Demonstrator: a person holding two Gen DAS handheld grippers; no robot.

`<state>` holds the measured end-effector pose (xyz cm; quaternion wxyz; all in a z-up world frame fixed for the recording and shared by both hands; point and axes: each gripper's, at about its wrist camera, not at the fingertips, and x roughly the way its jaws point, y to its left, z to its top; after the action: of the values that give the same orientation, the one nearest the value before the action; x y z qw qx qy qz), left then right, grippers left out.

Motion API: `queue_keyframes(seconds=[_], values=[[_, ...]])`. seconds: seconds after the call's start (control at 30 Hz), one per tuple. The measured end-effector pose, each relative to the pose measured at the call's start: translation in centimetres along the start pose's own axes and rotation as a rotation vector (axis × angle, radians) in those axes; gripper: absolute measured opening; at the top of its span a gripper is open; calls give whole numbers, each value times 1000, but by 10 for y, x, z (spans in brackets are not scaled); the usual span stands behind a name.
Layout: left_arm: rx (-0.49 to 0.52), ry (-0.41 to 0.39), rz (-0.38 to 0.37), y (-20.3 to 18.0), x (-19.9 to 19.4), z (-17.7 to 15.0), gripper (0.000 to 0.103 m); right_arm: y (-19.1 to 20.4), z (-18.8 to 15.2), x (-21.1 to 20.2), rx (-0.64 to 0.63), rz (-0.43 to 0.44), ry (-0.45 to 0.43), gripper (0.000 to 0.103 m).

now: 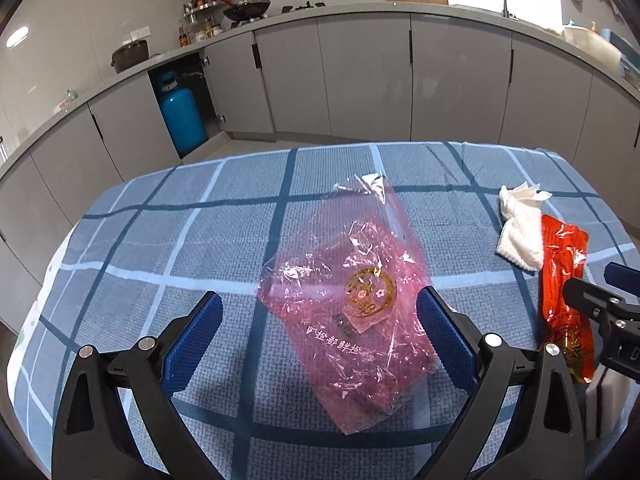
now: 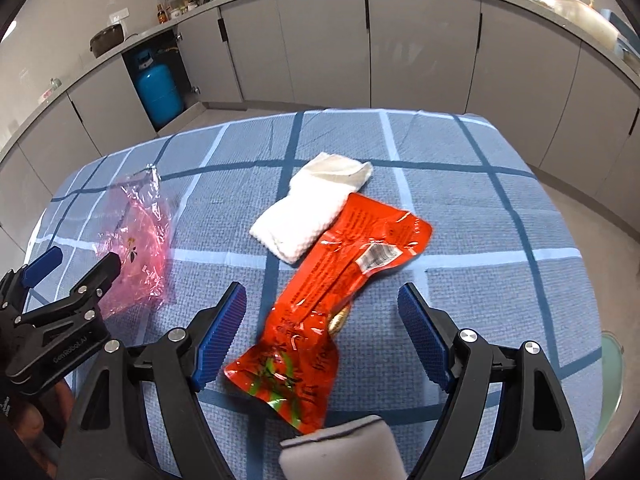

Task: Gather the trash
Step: 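Return to the table and grasp the pink plastic bag with the left tool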

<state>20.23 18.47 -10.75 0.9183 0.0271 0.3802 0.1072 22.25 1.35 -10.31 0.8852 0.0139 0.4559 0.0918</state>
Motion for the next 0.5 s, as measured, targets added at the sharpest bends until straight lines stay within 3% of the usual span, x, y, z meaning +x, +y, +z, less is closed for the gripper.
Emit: queue_keyframes(seconds=[0.23, 0.5], values=[[2, 43, -21, -3, 12, -5, 96, 3, -2, 11, 5, -2, 38, 76], [-9, 79, -42, 0, 23, -10, 96, 6, -9, 29, -15, 13, 99, 55]])
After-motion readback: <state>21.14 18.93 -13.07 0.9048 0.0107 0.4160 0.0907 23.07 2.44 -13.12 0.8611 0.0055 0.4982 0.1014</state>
